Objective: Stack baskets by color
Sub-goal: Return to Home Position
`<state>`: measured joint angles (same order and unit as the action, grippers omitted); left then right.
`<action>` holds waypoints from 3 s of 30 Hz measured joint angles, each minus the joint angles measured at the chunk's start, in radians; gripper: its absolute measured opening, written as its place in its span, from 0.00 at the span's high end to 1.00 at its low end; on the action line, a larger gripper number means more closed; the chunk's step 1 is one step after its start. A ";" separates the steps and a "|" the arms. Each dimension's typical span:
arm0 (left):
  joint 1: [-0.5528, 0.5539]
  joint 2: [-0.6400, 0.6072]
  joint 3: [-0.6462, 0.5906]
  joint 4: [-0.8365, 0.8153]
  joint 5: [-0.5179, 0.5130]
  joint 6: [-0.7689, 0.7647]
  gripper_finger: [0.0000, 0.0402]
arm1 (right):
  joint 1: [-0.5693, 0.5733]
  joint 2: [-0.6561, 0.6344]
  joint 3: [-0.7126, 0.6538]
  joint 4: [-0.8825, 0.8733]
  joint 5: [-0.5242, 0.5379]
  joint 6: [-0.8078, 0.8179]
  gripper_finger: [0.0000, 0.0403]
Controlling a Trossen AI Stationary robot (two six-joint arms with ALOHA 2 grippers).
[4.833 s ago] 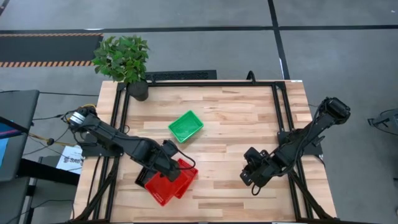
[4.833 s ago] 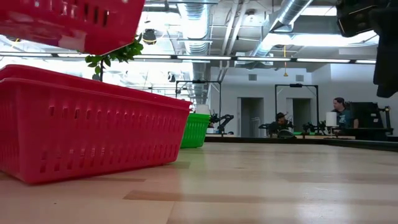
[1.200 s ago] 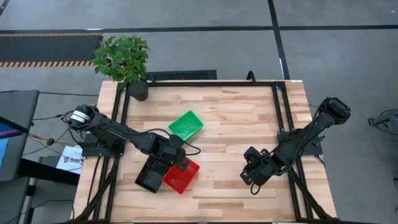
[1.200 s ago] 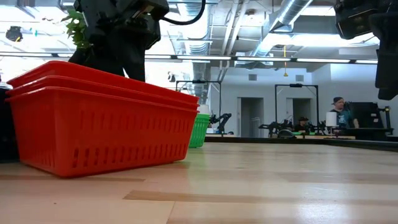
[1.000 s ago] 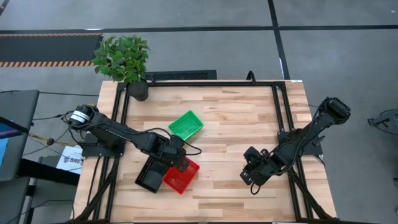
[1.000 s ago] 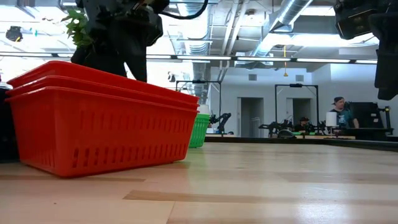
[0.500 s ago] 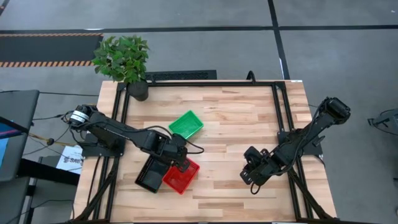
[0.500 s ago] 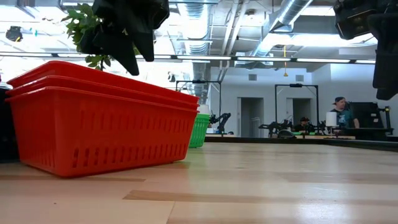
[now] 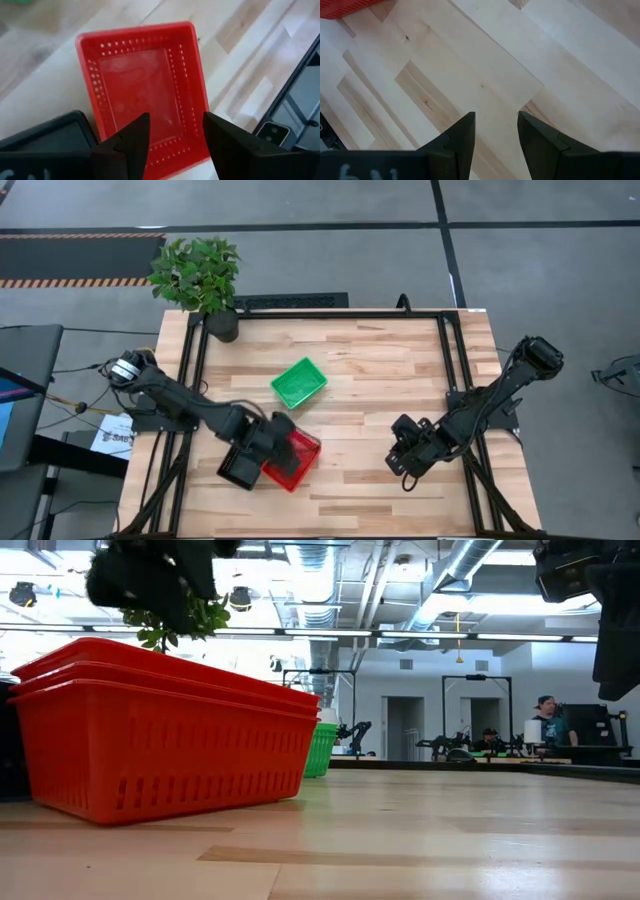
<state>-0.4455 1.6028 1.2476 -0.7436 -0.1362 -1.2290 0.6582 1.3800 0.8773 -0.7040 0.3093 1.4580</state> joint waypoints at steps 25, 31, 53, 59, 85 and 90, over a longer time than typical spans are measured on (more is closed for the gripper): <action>-0.030 0.003 -0.001 -0.008 -0.191 -0.003 0.58 | 0.000 0.000 0.000 0.001 0.005 0.006 0.58; -0.030 0.003 -0.019 0.018 -0.164 0.003 0.58 | 0.000 0.000 0.000 0.001 0.003 0.007 0.58; -0.031 0.107 -0.008 0.163 -0.142 0.131 0.93 | 0.000 0.000 0.000 -0.007 -0.019 -0.009 0.58; -0.031 0.112 -0.008 0.161 -0.149 0.137 0.99 | 0.000 0.000 0.000 -0.008 -0.019 -0.016 0.58; -0.035 0.153 -0.008 0.161 -0.221 0.099 1.00 | 0.002 0.000 0.000 -0.007 -0.020 -0.017 0.58; -0.032 0.169 -0.010 0.184 -0.239 0.090 1.00 | 0.002 0.000 0.000 -0.008 -0.020 -0.019 0.58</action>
<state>-0.4771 1.7721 1.2378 -0.5594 -0.3749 -1.1388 0.6601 1.3796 0.8776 -0.7117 0.2891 1.4391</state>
